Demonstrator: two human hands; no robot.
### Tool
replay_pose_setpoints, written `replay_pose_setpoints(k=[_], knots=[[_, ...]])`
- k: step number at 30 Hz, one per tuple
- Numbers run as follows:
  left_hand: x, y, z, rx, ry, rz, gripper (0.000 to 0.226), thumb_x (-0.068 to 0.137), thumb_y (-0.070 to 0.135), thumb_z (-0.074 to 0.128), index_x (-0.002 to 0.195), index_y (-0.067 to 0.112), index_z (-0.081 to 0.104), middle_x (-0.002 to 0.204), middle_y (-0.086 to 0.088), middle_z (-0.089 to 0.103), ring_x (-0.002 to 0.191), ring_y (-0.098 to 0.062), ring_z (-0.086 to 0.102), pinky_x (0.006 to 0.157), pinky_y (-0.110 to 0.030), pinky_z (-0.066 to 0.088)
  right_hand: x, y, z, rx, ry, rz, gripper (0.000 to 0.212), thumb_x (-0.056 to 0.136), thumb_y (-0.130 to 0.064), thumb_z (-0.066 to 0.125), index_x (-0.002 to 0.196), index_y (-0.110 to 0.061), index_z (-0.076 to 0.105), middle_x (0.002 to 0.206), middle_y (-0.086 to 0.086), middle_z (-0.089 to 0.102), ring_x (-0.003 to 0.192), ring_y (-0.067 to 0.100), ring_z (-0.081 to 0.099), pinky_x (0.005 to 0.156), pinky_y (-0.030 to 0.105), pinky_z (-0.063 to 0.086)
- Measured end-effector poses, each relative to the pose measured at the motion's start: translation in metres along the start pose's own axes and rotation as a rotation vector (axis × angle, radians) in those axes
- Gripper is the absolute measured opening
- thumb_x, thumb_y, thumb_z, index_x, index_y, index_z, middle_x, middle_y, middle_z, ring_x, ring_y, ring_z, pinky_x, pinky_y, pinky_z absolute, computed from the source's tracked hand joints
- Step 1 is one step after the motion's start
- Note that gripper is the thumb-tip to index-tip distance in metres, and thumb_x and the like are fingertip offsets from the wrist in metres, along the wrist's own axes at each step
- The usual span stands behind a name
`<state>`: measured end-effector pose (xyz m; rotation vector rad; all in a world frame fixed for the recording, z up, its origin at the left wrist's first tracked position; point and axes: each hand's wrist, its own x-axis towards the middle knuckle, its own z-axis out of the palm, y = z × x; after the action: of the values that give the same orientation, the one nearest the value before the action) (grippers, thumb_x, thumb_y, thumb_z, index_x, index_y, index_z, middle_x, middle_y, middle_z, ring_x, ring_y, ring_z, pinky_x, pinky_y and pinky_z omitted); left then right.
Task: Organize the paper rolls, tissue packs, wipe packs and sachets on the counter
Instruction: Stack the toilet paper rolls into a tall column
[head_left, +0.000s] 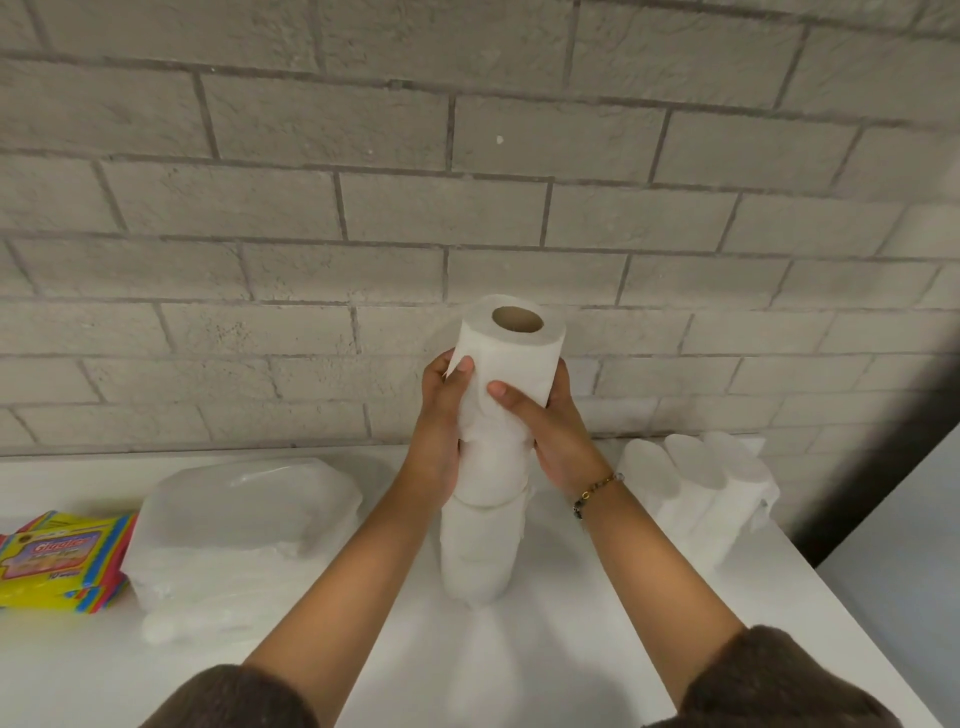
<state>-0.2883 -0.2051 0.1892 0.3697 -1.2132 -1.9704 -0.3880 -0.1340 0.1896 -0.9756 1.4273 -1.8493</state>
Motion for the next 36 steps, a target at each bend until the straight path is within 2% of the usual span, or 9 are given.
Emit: replay_pose_setpoints(k=[6,13,19,21,23,26,31,33,36], knots=[[-0.005,-0.013,-0.005,-0.007,0.018,0.036,0.049,0.08,0.044,0.059,0.123,0.027,0.046,0.114,0.001,0.067,0.1,-0.015,0.068,0.073,-0.031,0.057,0.0,-0.007,-0.007,0.011,-0.12,0.039,0.086,0.058,-0.033,0.081,0.134,-0.022,0.04,0.132,0.006,0.057,0.12,0.023,0.057,0.097,0.045,0.049],[-0.012,-0.019,-0.008,0.051,-0.003,0.039,0.06,0.085,0.052,0.046,0.136,0.021,0.04,0.13,-0.01,0.057,0.117,-0.027,0.059,0.094,-0.048,0.05,-0.002,-0.004,-0.008,-0.034,-0.134,0.028,0.087,0.058,-0.033,0.081,0.133,-0.025,0.038,0.132,0.003,0.056,0.117,0.019,0.058,0.093,0.04,0.052],[-0.014,-0.018,-0.016,0.114,-0.061,0.072,0.054,0.092,0.054,0.03,0.13,0.021,0.051,0.122,-0.005,0.065,0.114,-0.021,0.061,0.084,-0.029,0.054,-0.013,0.009,-0.006,-0.12,-0.027,-0.035,0.086,0.064,-0.05,0.074,0.136,-0.029,0.033,0.131,-0.009,0.054,0.117,0.006,0.056,0.092,0.027,0.052],[-0.016,-0.024,-0.026,0.169,-0.008,0.076,0.059,0.089,0.061,0.03,0.131,0.025,0.05,0.13,0.003,0.06,0.122,-0.012,0.054,0.097,-0.026,0.047,-0.023,0.022,-0.009,-0.059,0.031,-0.022,0.085,0.068,-0.057,0.065,0.14,-0.031,0.029,0.132,-0.017,0.052,0.119,-0.001,0.052,0.092,0.021,0.049],[-0.017,-0.038,-0.04,0.235,0.136,-0.019,0.066,0.086,0.065,0.026,0.139,0.028,0.041,0.145,0.007,0.044,0.136,-0.009,0.036,0.115,-0.033,0.025,-0.036,0.036,-0.011,-0.028,0.107,0.019,0.081,0.071,-0.063,0.058,0.141,-0.034,0.028,0.131,-0.024,0.05,0.123,-0.003,0.047,0.093,0.017,0.045],[-0.026,-0.064,-0.059,0.222,0.31,-0.269,0.06,0.092,0.059,0.02,0.143,0.03,0.03,0.155,0.005,0.024,0.144,-0.013,0.018,0.116,-0.033,0.009,-0.059,0.06,-0.016,-0.084,0.19,0.144,0.081,0.067,-0.077,0.046,0.138,-0.041,0.03,0.144,-0.016,0.038,0.134,0.006,0.035,0.112,0.031,0.029],[-0.049,-0.093,-0.067,0.112,0.304,-0.608,0.067,0.08,0.077,0.018,0.138,0.046,0.031,0.155,0.011,0.023,0.14,-0.024,0.028,0.111,-0.056,0.019,-0.096,0.096,-0.033,-0.138,0.249,0.303,0.067,0.083,-0.065,0.038,0.141,-0.032,0.033,0.147,-0.007,0.037,0.134,0.012,0.037,0.116,0.04,0.024],[-0.053,-0.1,-0.063,0.085,0.294,-0.625,0.061,0.081,0.075,0.022,0.129,0.045,0.044,0.149,0.01,0.036,0.127,-0.022,0.045,0.104,-0.054,0.033,-0.108,0.107,-0.039,-0.118,0.274,0.348,0.054,0.092,-0.051,0.035,0.142,-0.028,0.032,0.147,-0.005,0.038,0.133,0.013,0.038,0.117,0.041,0.024],[-0.053,-0.108,-0.056,0.122,0.316,-0.59,0.065,0.084,0.071,0.028,0.136,0.035,0.038,0.148,0.005,0.037,0.134,-0.024,0.037,0.106,-0.054,0.035,-0.125,0.115,-0.047,-0.114,0.282,0.392,0.057,0.089,-0.054,0.037,0.14,-0.029,0.035,0.145,-0.007,0.041,0.131,0.012,0.04,0.116,0.04,0.026]])
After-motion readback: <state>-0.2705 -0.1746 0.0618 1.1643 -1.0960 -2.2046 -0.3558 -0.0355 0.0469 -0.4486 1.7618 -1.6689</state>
